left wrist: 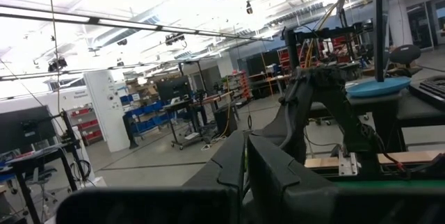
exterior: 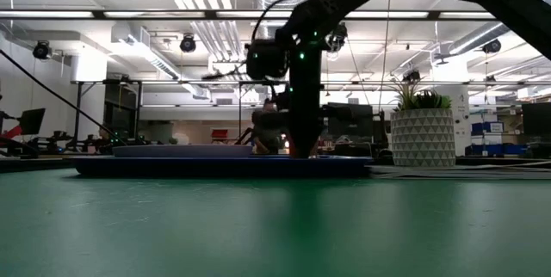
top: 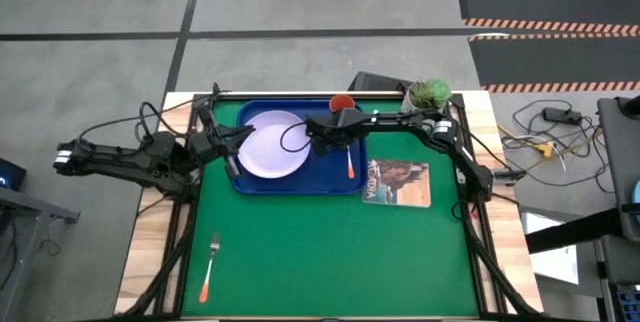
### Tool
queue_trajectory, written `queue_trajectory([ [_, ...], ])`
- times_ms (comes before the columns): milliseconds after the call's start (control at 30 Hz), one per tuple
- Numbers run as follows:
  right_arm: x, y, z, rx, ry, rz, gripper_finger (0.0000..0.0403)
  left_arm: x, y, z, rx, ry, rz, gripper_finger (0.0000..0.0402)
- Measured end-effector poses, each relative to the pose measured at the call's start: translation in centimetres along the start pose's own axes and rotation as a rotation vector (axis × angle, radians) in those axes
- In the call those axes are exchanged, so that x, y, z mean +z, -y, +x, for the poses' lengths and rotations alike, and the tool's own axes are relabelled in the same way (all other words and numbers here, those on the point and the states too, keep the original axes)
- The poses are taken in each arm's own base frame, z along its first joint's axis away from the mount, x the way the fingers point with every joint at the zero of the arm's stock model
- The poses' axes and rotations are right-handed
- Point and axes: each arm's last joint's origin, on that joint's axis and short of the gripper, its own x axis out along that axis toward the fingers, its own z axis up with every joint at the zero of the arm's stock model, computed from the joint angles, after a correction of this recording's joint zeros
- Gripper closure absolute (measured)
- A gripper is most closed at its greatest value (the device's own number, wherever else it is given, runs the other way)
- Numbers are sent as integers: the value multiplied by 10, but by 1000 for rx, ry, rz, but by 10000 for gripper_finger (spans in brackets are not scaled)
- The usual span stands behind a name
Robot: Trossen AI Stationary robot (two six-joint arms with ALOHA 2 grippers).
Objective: Pick and place plate/cup/fork/spoon on tray
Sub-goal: Put the orange spoon on the blue serving tray to the right of the white plate, then put the orange fork on the blue serving tray to the left of the orange spoon
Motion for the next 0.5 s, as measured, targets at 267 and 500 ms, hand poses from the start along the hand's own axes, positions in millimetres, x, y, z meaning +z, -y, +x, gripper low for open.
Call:
queue_trajectory([
  [267,-29,-20,-50,76,53,-231,394,-2,1,0,-6,-14,6,401],
  [500,-74,-38,-92,141,97,-483,394,-4,2,0,-16,-35,5,401],
])
